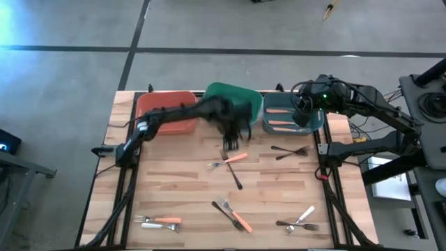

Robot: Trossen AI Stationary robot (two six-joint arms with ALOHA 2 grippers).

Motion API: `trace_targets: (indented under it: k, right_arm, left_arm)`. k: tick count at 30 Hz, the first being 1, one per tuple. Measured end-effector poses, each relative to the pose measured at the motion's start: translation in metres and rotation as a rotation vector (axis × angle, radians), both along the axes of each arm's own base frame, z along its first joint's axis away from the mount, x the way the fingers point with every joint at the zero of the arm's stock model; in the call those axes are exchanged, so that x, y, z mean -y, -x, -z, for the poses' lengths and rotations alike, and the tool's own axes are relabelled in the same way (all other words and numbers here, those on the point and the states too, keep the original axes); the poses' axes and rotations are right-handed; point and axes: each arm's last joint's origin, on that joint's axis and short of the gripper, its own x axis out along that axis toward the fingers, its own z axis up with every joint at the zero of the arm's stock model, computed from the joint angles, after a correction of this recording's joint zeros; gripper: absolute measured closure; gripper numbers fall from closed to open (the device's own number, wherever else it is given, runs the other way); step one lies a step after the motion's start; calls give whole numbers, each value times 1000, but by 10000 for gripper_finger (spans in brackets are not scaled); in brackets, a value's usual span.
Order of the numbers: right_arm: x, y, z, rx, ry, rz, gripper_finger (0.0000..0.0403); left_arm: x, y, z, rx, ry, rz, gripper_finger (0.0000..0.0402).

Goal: Sort silverware by color (type)
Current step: Put the light orange fork into the blue bin

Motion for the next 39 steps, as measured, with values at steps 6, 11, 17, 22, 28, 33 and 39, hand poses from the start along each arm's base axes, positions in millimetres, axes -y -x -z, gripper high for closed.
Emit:
trace_targets:
  k: [6, 11, 17, 22, 28, 33, 39]
  right_arm:
    - [0, -1, 2, -2, -11, 9, 289]
    - [1, -2, 6, 8, -37, 37, 289]
    - [0, 0, 12, -25, -68, 54, 289]
    - [-3, 9, 18, -108, -127, 95, 289]
    - [-10, 29, 20, -152, -163, 131, 289]
    - [-20, 58, 13, -60, -158, 151, 289]
    - [-34, 99, 6, 101, -155, 183, 289]
  left_arm:
    - [96, 14, 5, -154, 30, 147, 313]
    - [148, 23, 6, -183, 180, 83, 313]
    - [190, 40, -2, -161, 142, -28, 313]
    - [243, 72, -9, -144, 70, -5, 313]
    - [297, 107, 3, -154, 26, -31, 313]
    - [315, 123, 35, -241, -21, -86, 313]
    - [327, 140, 66, -249, 30, -135, 313]
